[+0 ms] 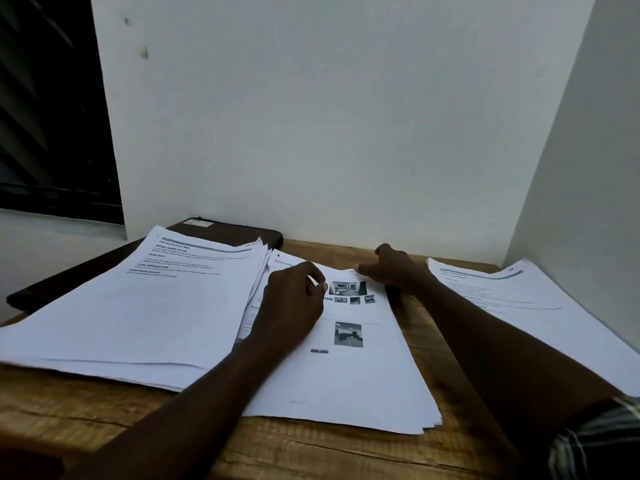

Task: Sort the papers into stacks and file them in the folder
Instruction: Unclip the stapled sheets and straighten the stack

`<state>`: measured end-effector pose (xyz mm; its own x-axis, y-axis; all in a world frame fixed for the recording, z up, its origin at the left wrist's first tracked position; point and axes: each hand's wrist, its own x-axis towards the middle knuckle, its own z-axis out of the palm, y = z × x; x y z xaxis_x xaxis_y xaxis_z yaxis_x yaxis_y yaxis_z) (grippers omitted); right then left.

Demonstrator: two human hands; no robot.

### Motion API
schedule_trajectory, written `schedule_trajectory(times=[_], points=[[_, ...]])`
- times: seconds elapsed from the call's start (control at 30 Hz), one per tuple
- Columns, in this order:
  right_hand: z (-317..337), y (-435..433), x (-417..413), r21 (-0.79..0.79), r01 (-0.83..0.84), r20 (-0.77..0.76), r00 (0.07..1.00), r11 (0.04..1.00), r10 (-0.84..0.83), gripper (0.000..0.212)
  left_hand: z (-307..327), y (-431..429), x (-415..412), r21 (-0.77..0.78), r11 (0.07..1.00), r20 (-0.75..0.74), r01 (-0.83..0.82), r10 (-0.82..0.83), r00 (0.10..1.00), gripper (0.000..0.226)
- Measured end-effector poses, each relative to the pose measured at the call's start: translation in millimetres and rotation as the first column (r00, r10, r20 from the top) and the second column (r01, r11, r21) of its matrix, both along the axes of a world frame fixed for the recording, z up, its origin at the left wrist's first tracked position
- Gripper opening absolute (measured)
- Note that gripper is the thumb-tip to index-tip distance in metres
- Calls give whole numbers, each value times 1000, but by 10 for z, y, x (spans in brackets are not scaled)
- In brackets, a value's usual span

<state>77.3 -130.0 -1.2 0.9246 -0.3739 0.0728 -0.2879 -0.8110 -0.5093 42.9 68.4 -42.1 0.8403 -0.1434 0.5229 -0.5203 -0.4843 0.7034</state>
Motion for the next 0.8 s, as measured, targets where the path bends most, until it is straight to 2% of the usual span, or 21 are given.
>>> schedule_trajectory(times=[0.07,0.13,0.23,0.27,0.3,0.37,0.5,0.63,0.73,0.8], points=[[9,-10,3,68,41,22,999,997,-43,73,-22,-8,1,15,1000,-1,1,-1,1000,7],[-4,-1,-18,242,52,55,996,969,-68,67,-23,-9,-5,25,1000,3,1,-1,1000,8],[-51,52,-128,549,-24,126,990,836,-54,21,-9,0,-10,24,1000,14,-9,8,1000,8],[-60,64,-186,627,-73,122,992,776,-6,12,-3,0,-18,20,1000,22,-15,14,1000,8],[-62,66,-235,688,-124,120,991,715,56,8,8,-1,-26,12,1000,34,-17,17,999,8],[-62,87,-334,765,-153,86,987,625,136,17,45,4,-21,-9,1000,64,-15,16,998,7],[-160,160,-521,779,-119,45,990,615,134,23,127,47,25,-138,990,89,-14,27,996,6],[42,-3,-831,664,-107,204,978,740,-42,8,169,119,-35,-243,970,109,3,24,994,14],[387,-211,-1162,636,-141,321,942,759,-94,7,250,148,-83,-286,958,33,19,-10,999,33],[621,-304,-1428,619,-207,421,902,758,-97,5,385,118,-150,-326,942,-56,84,-108,993,55]])
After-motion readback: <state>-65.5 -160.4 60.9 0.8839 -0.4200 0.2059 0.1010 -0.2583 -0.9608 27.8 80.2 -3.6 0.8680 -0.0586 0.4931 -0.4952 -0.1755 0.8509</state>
